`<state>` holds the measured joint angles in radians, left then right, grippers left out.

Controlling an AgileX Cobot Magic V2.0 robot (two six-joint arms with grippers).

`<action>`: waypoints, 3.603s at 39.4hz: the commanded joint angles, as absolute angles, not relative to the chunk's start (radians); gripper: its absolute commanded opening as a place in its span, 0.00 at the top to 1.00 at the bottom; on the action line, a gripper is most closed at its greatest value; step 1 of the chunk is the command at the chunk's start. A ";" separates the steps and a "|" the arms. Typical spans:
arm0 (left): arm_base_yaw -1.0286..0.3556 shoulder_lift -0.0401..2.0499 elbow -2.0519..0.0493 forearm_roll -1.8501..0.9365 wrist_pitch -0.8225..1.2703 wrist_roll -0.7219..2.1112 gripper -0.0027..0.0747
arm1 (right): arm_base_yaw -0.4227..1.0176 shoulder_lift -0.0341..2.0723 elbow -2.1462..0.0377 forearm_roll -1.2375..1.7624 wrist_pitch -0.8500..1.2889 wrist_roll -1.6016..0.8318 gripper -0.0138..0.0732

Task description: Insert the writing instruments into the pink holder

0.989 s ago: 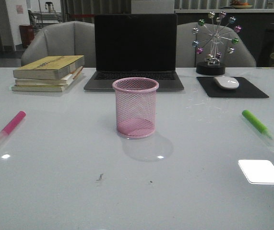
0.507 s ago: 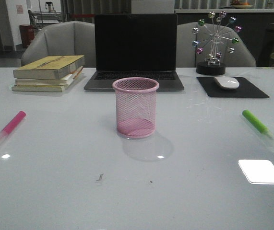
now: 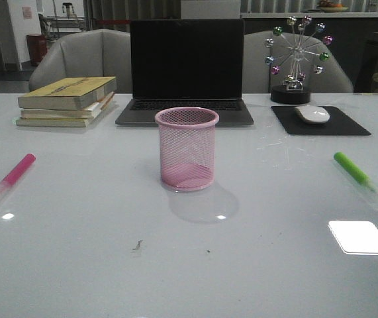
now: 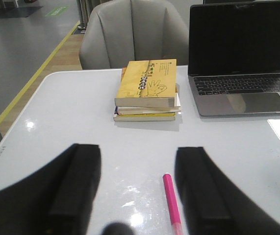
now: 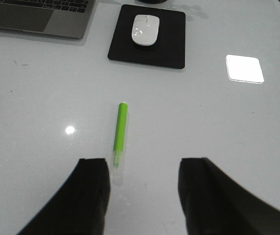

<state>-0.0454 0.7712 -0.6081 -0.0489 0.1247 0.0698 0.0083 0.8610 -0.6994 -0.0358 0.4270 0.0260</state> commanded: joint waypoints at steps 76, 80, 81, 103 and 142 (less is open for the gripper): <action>-0.043 0.855 -0.638 -0.059 0.011 0.065 0.85 | 0.006 1.741 -1.266 0.049 0.599 0.016 0.30; -0.043 0.855 -0.638 -0.059 0.011 0.065 0.85 | 0.006 1.767 -1.266 0.049 0.586 0.016 0.30; -0.043 0.855 -0.638 -0.059 0.011 0.065 0.85 | 0.006 1.773 -1.266 0.049 0.581 0.016 0.30; -0.043 0.855 -0.638 -0.059 0.000 0.065 0.85 | 0.006 1.846 -1.266 0.051 0.521 0.016 0.30; -0.043 0.855 -0.638 -0.059 -0.068 0.065 0.85 | 0.006 1.912 -1.266 0.062 0.552 0.016 0.55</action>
